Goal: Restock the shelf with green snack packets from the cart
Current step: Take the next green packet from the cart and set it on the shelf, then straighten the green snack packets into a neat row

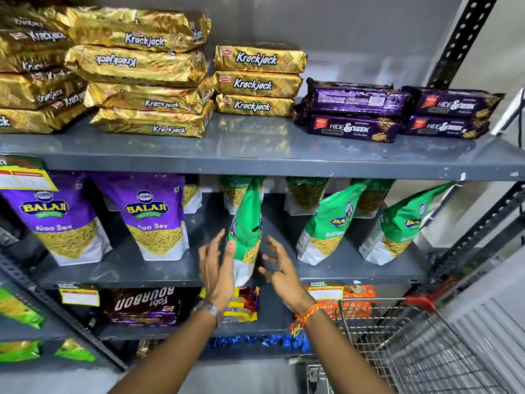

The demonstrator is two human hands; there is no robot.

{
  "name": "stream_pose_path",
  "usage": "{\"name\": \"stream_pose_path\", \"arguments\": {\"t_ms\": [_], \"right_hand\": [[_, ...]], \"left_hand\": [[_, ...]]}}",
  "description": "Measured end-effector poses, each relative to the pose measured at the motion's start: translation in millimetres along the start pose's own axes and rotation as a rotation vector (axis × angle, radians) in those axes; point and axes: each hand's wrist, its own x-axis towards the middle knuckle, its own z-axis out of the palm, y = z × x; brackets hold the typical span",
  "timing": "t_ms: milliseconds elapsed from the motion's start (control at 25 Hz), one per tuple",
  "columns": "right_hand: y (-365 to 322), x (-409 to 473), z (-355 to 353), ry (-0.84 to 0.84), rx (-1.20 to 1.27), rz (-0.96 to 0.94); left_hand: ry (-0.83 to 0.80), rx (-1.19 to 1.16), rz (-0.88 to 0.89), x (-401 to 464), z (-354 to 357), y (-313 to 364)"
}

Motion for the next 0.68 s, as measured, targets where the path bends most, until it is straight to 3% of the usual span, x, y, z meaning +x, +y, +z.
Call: {"name": "stream_pose_path", "arguments": {"t_ms": [120,280,320,440,520,680], "right_hand": [[-8.0,-3.8,2.2,-0.090,0.000,-0.039],[-1.1,-15.3,11.0,-0.265,-0.146,-0.096],[6.0,-19.5,4.4,-0.196,-0.185,-0.126],[18.1,-26.2,-46.2,0.451,-0.063,-0.108],[21.4,-20.5,-87.2,0.722,0.065,-0.042],[17.1,7.0,-134.4,0.615,-0.185,0.055]], "left_hand": [[-0.018,-0.169,0.014,-28.5,16.8,6.8],[0.038,-0.152,-0.063,-9.9,26.2,28.2],[0.071,-0.158,-0.074,1.8,25.5,33.4],[0.117,-0.345,-0.075,38.5,24.6,44.1],[0.071,-0.543,-0.154,58.3,22.6,48.2],[-0.248,-0.486,-0.201,99.2,-1.6,41.4]]}}
